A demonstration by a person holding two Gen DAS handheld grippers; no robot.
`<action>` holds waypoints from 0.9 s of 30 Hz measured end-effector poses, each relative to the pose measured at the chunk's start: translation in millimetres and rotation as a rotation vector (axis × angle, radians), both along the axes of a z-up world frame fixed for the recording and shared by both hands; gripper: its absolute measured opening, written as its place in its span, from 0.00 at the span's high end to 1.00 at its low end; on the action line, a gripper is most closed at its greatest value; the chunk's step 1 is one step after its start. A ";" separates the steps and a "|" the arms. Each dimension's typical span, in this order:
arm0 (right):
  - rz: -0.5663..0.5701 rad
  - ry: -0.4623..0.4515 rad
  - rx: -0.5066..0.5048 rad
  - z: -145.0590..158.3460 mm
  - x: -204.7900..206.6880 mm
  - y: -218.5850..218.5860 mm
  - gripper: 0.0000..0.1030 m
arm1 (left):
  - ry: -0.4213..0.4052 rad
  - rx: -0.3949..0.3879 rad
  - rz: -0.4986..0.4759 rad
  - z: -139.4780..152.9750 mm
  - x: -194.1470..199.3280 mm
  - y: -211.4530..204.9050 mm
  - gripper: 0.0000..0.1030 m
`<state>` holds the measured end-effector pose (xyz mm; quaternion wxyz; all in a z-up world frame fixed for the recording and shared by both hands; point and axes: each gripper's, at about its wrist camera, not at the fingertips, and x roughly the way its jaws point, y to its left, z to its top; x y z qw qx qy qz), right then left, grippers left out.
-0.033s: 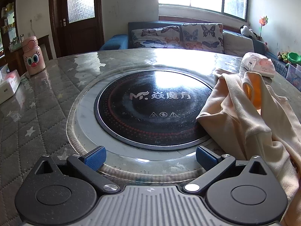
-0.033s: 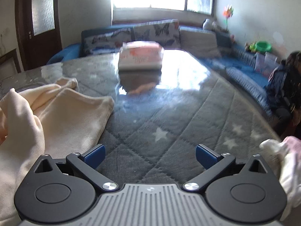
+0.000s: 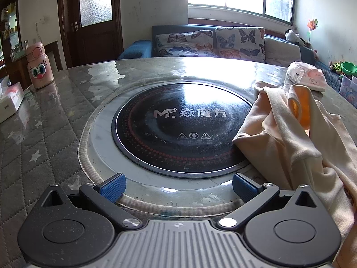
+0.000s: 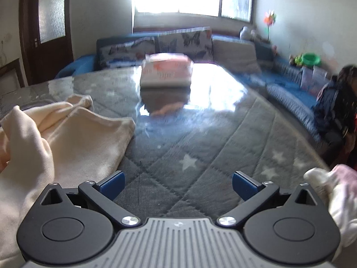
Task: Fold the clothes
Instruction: 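Move both tools over the crumpled cream shirt toward its hem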
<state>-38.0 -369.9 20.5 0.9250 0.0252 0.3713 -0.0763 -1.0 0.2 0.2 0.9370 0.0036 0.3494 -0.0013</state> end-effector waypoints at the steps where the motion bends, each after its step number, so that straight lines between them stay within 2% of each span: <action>1: 0.003 -0.001 0.002 1.0 1.7 -0.9 0.00 | -0.002 -0.001 0.000 0.1 -0.6 0.1 0.00; 4: 0.029 -0.052 0.002 12.4 0.9 0.0 0.00 | 0.007 -0.001 0.003 -0.5 -0.6 1.4 0.00; 7: 0.039 -0.161 -0.027 21.4 -27.1 15.4 0.00 | 0.029 0.014 0.011 0.3 0.2 0.2 0.00; 12: 0.057 -0.197 0.000 28.8 -58.8 29.3 0.00 | 0.032 0.006 0.025 5.5 -1.5 -1.5 0.00; 27: 0.089 -0.156 0.061 33.0 -105.7 68.8 0.00 | 0.003 -0.014 -0.026 26.4 -37.5 -7.3 0.00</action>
